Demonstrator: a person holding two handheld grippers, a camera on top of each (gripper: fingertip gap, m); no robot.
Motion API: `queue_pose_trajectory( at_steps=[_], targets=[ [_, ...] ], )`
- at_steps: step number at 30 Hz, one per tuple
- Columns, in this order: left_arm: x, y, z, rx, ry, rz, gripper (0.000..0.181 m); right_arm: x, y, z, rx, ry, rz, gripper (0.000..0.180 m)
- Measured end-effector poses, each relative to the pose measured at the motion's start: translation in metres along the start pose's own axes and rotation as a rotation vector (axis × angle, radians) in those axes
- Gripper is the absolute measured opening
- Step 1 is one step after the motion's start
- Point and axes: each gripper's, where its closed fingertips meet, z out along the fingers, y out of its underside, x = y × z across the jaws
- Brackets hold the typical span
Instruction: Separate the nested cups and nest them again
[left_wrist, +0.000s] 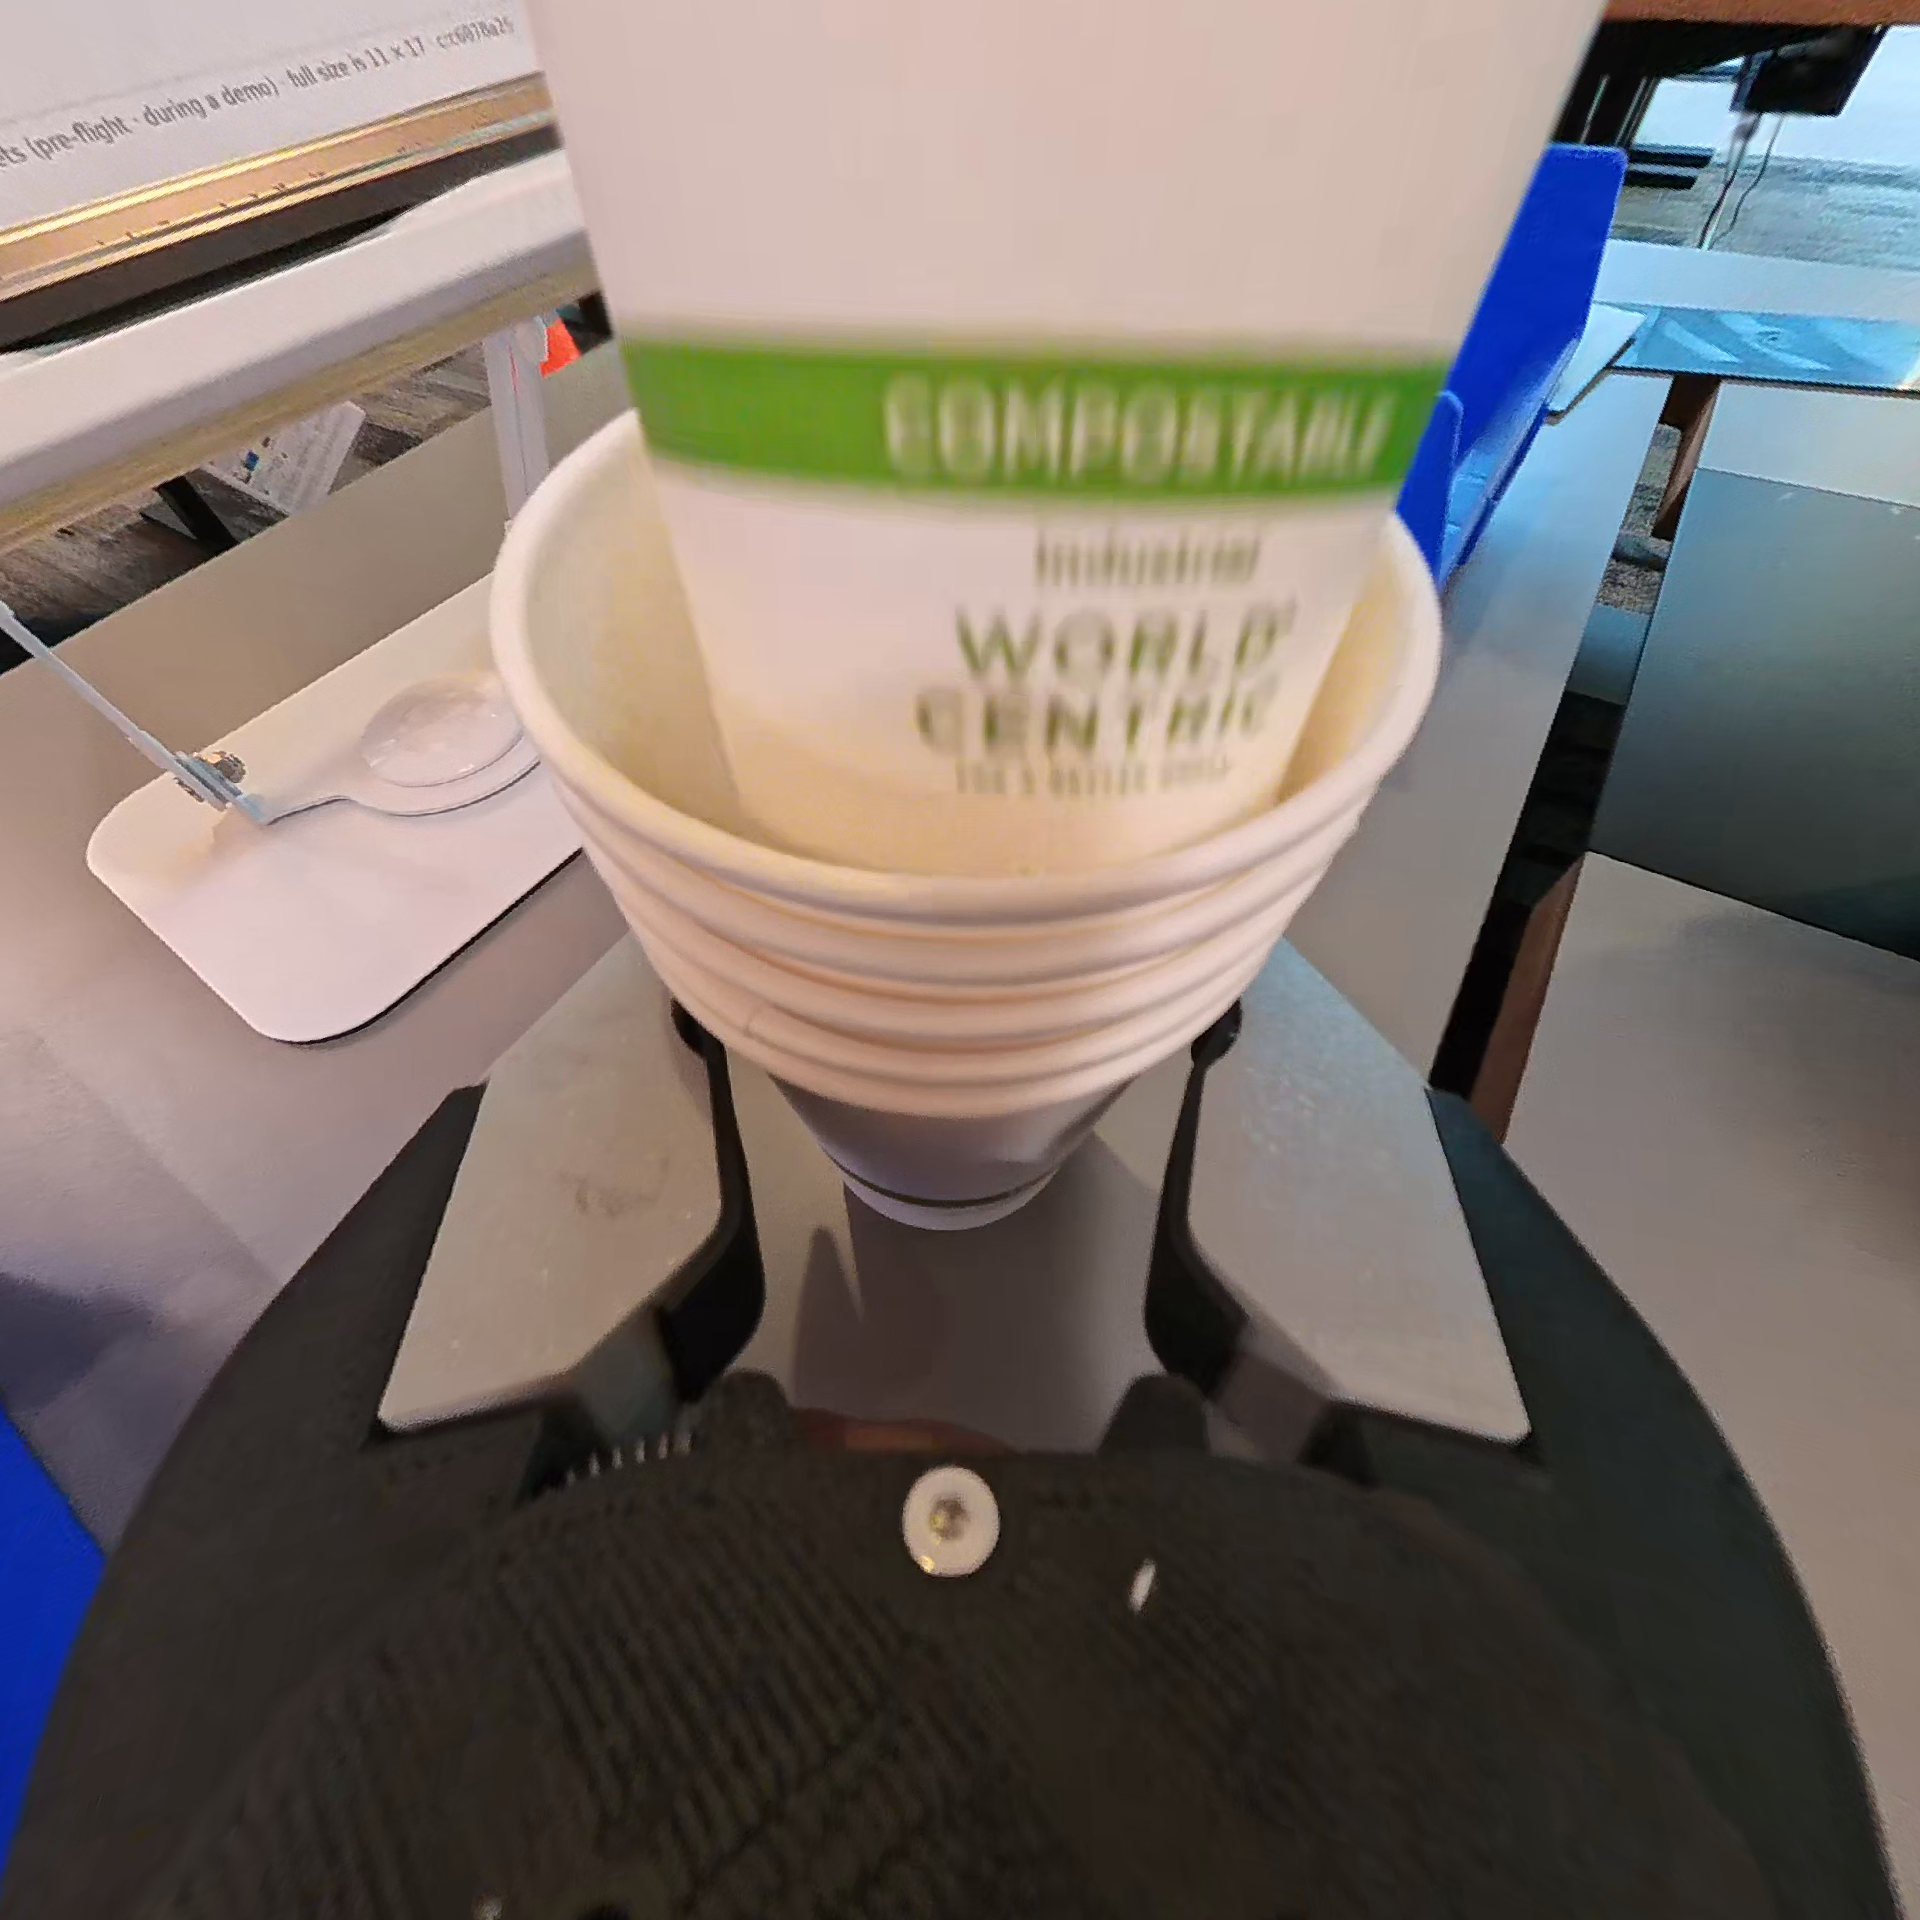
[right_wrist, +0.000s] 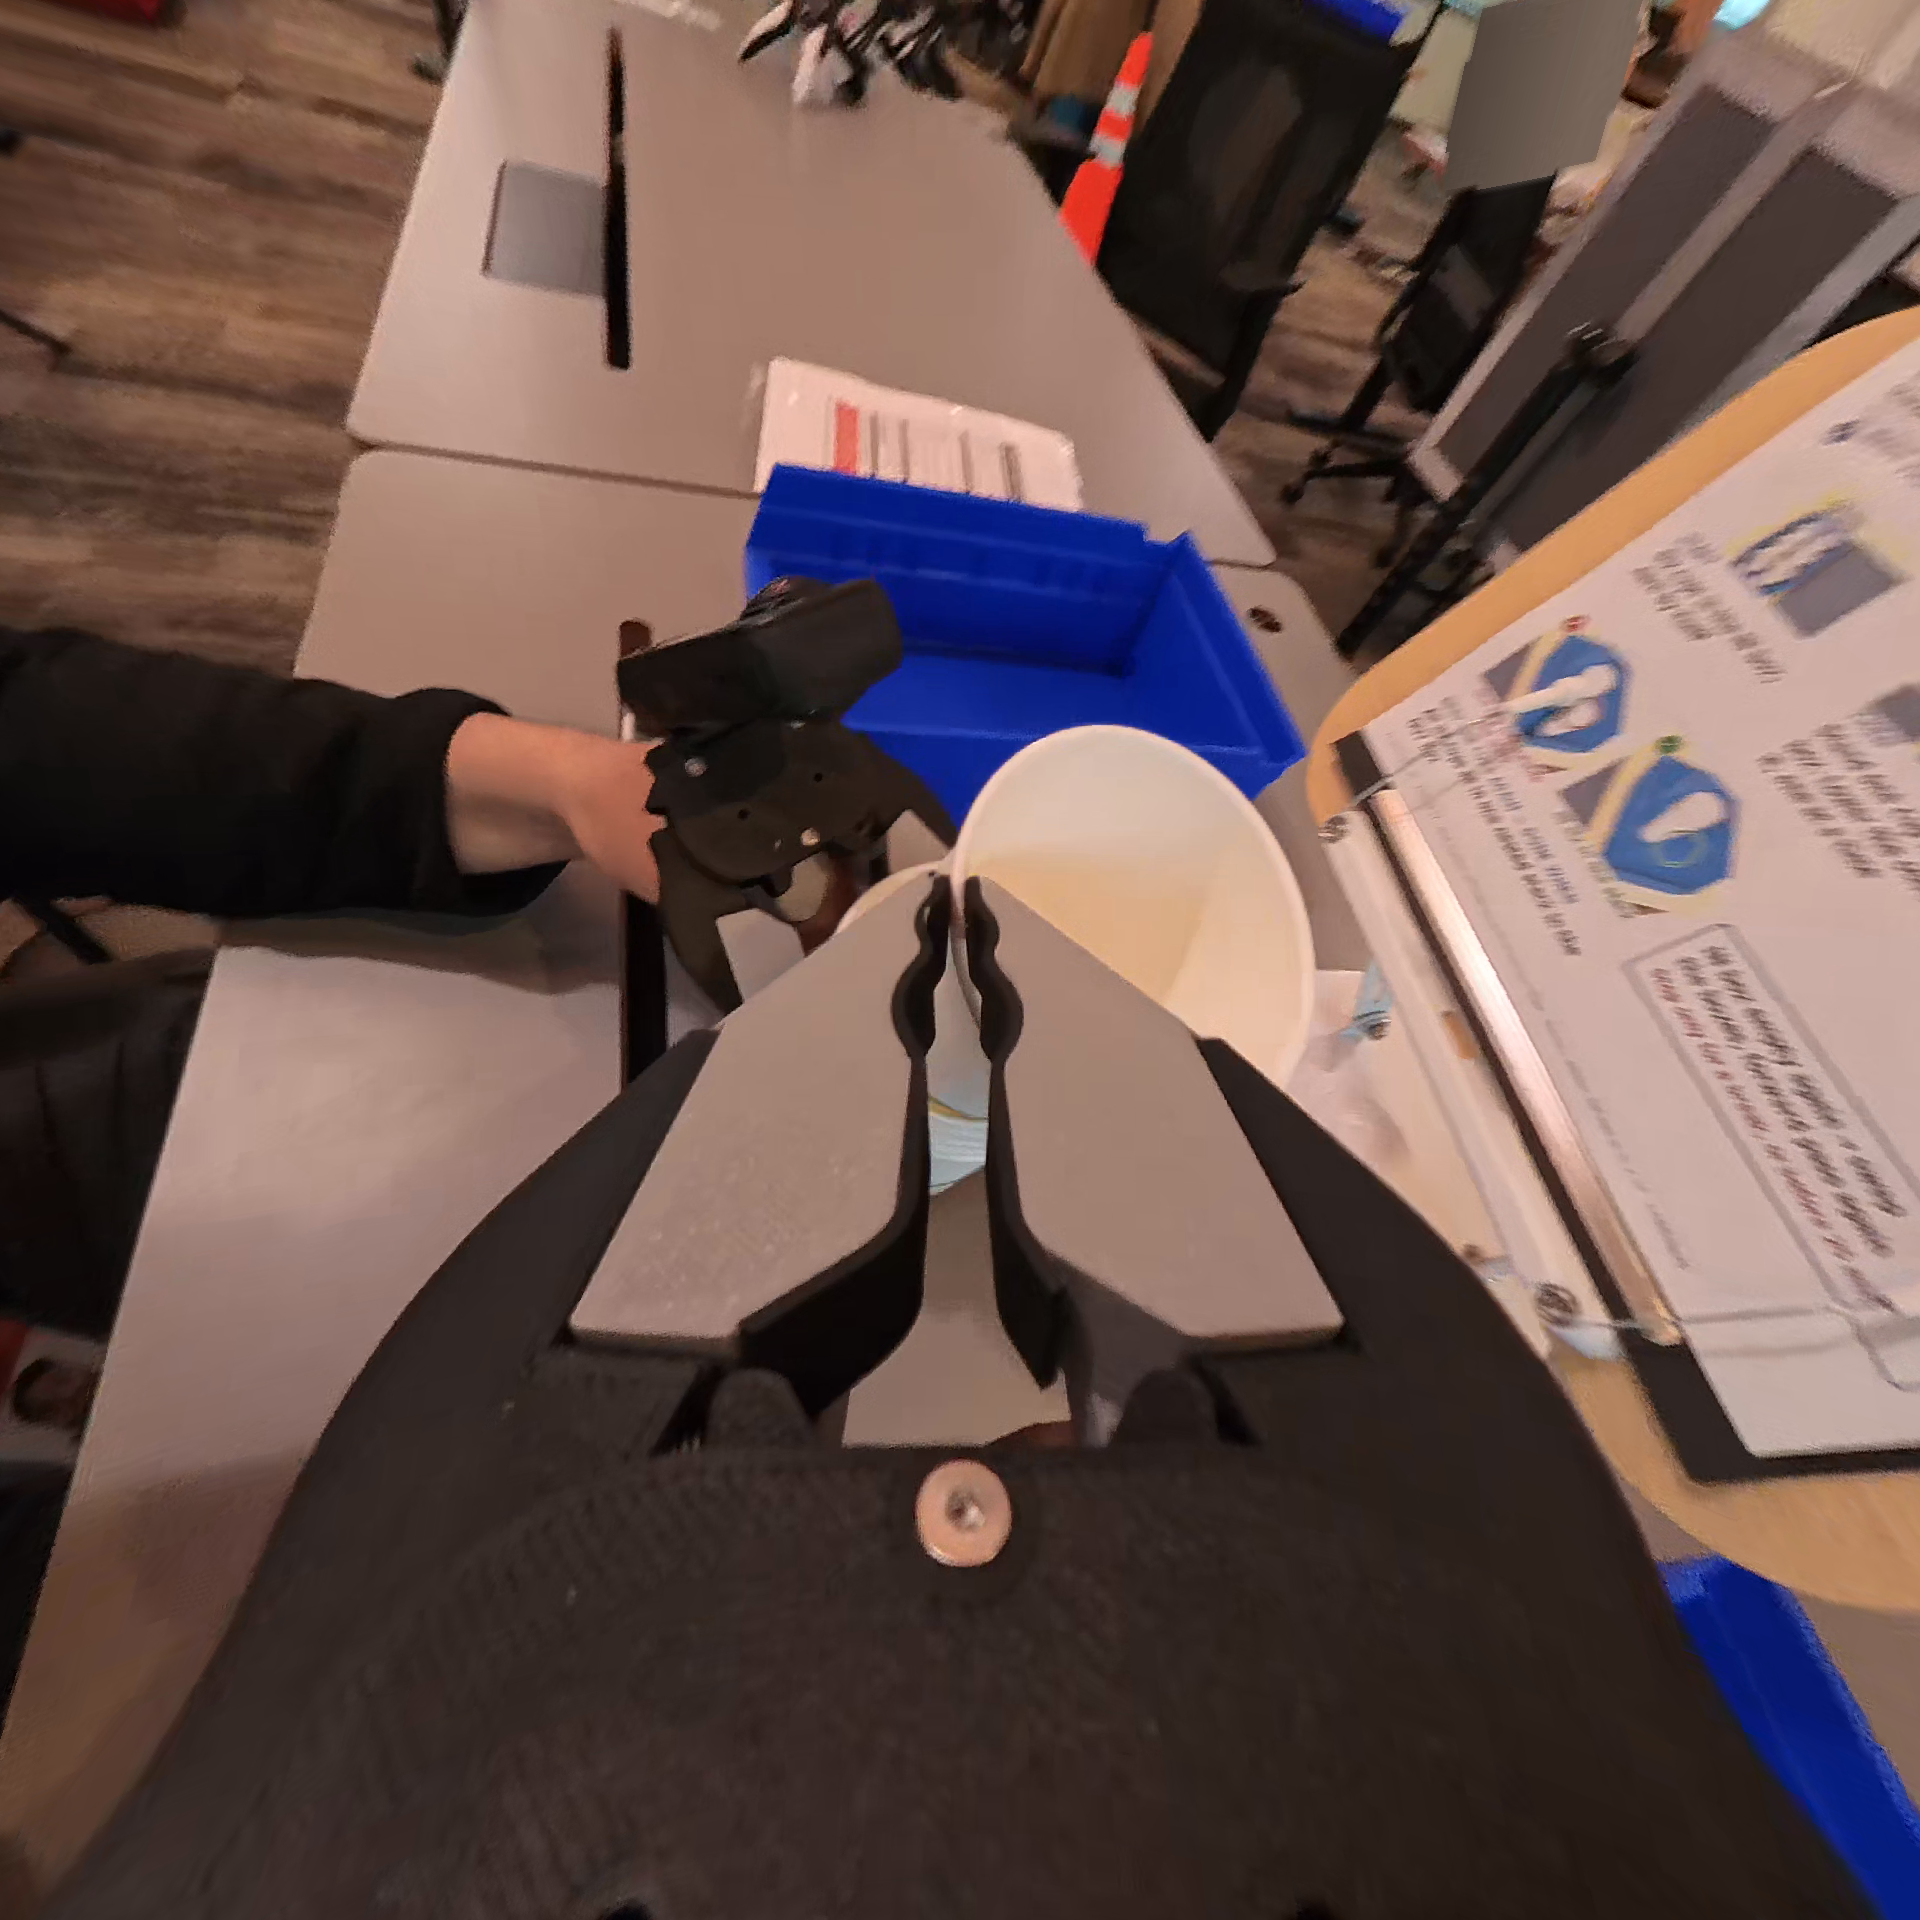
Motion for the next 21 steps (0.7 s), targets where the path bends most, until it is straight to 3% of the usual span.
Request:
queue_pose_trajectory(
  at_steps=[12, 17, 21],
  targets=[
    [-0.002, 0.001, 0.000, 0.000, -0.009, -0.009, 0.092, 0.084, -0.010, -0.091, 0.181, 0.486, 0.107, 0.000],
    [-0.003, -0.002, -0.002, 0.017, -0.012, -0.012, 0.092, 0.126, 0.037, -0.146, 0.032, 0.752, 0.150, 0.000],
    [-0.002, -0.002, -0.002, 0.015, -0.011, -0.013, 0.092, 0.143, 0.081, -0.168, -0.082, 0.796, 0.230, 0.000]
  ],
)
